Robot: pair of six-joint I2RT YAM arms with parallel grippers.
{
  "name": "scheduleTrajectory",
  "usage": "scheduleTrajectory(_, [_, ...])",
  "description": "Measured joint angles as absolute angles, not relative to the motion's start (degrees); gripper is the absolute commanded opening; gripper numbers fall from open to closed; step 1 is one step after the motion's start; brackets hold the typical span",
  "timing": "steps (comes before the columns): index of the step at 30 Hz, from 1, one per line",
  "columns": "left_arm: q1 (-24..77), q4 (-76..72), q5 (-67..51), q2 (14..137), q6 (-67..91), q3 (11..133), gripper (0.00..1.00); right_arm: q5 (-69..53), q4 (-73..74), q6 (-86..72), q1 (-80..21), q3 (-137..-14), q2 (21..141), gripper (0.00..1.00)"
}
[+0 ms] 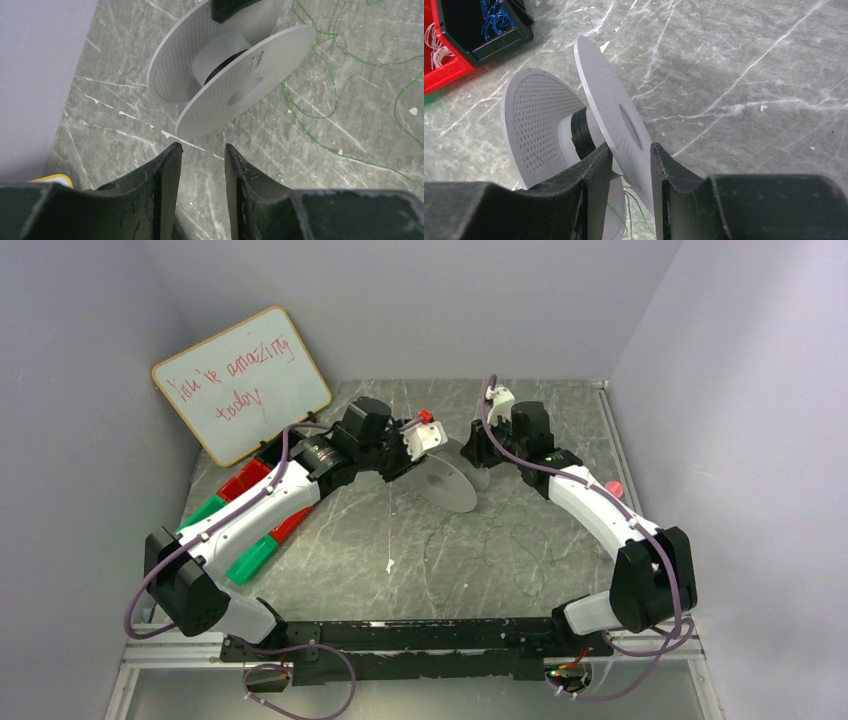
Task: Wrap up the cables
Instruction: Place the cable reel at the center of the board.
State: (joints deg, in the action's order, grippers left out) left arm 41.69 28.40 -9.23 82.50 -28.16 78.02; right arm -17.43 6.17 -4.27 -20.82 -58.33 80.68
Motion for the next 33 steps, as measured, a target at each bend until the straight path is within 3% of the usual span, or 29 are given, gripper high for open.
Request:
scheduleTrajectory(9, [41.7, 30.3, -13.0, 83.2, -28.7, 78.0, 0.42, -22.3, 7.8, -4.3, -19.1, -60.5, 80.2, 0.38])
scheduleTrajectory(15, [41.7, 32.1, -14.9, 83.5, -29.3, 78.2, 0.45, -22.8, 10.3, -3.5, -18.9, -62.7, 80.8, 0.49])
scheduleTrajectory(19, [42.7, 33.7, -16.1, 83.5, -29.8, 78.5, 0.44, -22.6, 11.0, -3.1, -16.8, -62.7, 77.7, 0.51])
scheduleTrajectory(33, [58.5, 26.0, -3.9, 91.5, -26.1, 72.6, 0.38, -26.5, 9.7, -5.7, -4.1, -60.7, 72.9, 0.51])
